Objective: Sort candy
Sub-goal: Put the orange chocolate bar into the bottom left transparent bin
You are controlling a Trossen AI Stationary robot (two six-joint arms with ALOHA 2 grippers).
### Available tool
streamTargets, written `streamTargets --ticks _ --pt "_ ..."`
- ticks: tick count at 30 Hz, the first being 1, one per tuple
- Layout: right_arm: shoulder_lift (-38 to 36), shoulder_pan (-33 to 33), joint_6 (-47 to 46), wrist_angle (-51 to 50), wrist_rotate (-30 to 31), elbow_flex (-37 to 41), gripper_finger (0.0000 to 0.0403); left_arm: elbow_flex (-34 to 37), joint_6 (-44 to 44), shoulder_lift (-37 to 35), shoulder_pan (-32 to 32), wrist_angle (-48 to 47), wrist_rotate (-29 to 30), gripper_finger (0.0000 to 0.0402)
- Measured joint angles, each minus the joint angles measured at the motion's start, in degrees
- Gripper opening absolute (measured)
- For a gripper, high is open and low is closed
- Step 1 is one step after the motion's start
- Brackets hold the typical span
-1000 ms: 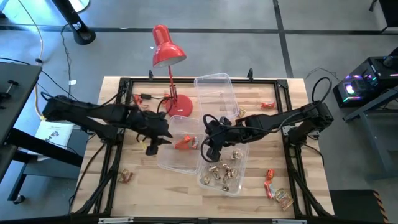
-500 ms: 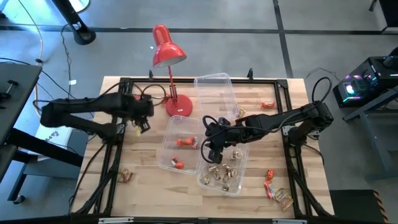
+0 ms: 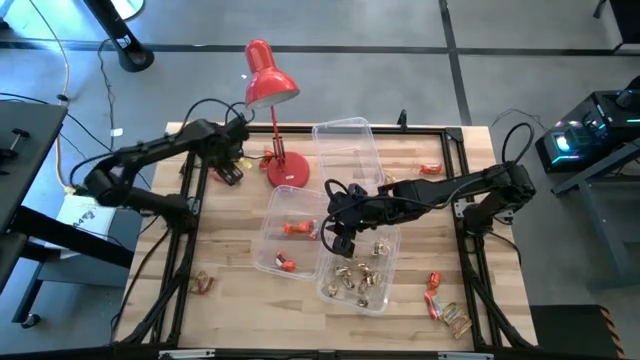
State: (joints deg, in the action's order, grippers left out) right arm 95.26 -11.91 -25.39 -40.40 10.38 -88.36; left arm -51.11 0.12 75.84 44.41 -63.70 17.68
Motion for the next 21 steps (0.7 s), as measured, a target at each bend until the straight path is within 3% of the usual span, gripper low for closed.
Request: streamTargets --ticks 7,14,21 --pt "0.0 -1.1 -2.1 0.0 -0.2 0.0 0.0099 0.0 6.8 10.1 5.7 3.8 5.2 0.02" --pt "0.0 -1.6 -3.3 1.0 0.5 0.0 0.0099 0.0 11.9 12.7 6.7 14.8 7.3 0.02" --pt "0.0 -1.6 -5.2 1.7 0.5 0.0 0.0099 0.0 13.1 16.4 7.4 17.5 8.1 0.02"
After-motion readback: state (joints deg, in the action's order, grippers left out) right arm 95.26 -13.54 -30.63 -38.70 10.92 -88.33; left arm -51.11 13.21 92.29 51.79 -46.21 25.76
